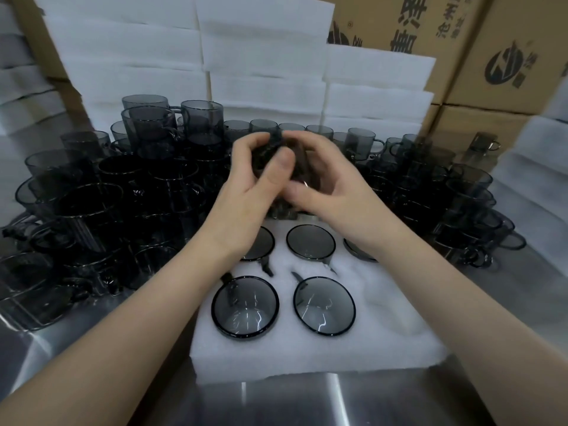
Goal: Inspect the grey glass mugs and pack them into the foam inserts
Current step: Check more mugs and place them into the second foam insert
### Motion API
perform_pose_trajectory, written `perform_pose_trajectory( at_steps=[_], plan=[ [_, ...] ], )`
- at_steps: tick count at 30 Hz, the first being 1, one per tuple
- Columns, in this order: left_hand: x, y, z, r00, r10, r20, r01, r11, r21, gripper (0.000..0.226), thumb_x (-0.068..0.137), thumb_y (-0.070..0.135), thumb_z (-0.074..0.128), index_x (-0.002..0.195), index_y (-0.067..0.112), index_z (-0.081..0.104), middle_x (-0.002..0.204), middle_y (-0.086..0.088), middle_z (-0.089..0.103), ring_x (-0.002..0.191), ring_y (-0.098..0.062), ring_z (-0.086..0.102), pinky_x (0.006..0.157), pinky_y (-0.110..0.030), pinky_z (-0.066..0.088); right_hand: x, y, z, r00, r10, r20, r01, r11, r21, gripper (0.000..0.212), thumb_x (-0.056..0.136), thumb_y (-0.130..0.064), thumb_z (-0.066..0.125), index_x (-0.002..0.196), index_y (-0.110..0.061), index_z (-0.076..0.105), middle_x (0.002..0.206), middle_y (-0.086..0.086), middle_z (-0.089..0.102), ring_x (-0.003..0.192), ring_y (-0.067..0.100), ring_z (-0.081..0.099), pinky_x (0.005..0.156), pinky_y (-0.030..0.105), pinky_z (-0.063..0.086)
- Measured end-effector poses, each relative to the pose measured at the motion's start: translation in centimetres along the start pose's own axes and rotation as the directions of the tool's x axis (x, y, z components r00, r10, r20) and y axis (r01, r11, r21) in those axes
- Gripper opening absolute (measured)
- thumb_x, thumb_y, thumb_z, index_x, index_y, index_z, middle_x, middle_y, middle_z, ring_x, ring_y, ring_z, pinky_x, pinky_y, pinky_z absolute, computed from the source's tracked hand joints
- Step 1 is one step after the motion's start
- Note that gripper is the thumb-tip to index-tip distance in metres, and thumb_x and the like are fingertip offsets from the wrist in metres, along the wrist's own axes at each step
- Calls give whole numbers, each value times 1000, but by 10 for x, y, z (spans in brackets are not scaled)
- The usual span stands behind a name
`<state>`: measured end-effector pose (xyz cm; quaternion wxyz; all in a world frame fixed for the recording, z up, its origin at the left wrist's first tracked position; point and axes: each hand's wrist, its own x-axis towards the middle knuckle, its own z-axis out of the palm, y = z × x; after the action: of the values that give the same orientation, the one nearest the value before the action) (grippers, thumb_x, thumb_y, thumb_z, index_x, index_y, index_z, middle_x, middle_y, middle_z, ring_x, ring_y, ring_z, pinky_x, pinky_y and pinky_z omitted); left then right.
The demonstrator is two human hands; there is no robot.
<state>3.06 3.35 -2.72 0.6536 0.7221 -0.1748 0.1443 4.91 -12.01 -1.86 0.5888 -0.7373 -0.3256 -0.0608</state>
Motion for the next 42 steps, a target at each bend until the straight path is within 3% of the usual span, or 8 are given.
perform_pose_trajectory(
  at_steps=[3,7,13,15,22,29,35,42],
  plan=[
    [-2,6,1,997,-12,72,13,1000,-14,79,67,60,62,133,21,41,114,14,61,101,8,62,82,-14,49,-2,-2,0,1000,9,16,-7,993,-120,67,88,-23,64,147,-23,34,132,-19,47,123,0,51,104,26,43],
    [-2,9,1,993,-30,112,48,986,-162,57,73,22,67,126,14,46,92,10,65,77,3,66,67,-11,51,-4,-5,2,1000,-22,-8,21,992,-126,61,93,-30,54,150,-28,31,124,-25,50,103,16,62,87,39,56],
    [-4,10,3,986,-17,165,40,989,-139,46,73,20,61,117,14,48,83,10,65,72,1,62,67,-14,50,-1,-6,3,984,-127,-125,105,980,-172,39,100,-30,40,139,-25,48,117,-21,58,93,4,64,70,19,55],
    [-5,11,4,983,-4,185,22,995,-99,50,71,20,61,119,15,46,92,9,61,75,8,61,67,-9,47,0,-6,1,976,-120,-182,99,988,-121,35,104,-26,35,130,-21,58,114,-10,65,96,0,64,70,13,51],
    [-6,13,1,967,1,254,20,996,-82,59,72,17,57,128,21,38,106,6,58,88,7,60,77,-12,50,5,-4,-1,967,101,-233,-54,979,198,33,105,-26,38,109,-20,70,101,0,73,94,16,70,73,28,55],
    [-4,9,4,994,-21,105,31,995,-91,70,79,32,69,139,18,36,110,11,66,93,4,65,76,-12,50,11,-6,-3,957,288,25,-247,771,587,48,103,-40,33,114,-4,63,101,11,73,100,23,68,86,33,56],
    [-7,8,5,982,180,-58,-166,968,189,52,86,27,61,137,21,51,135,3,56,122,-11,56,105,-39,45,9,-4,-5,948,319,4,-266,784,561,54,103,-42,33,133,0,49,123,24,63,113,38,63,90,54,54],
    [-9,6,8,969,216,121,-246,893,376,92,70,23,86,148,24,36,148,7,45,136,2,37,114,-17,28,9,-5,-5,921,371,-123,-257,812,525,25,102,-28,47,97,-8,62,82,9,68,76,21,69,63,35,59]
  ],
)
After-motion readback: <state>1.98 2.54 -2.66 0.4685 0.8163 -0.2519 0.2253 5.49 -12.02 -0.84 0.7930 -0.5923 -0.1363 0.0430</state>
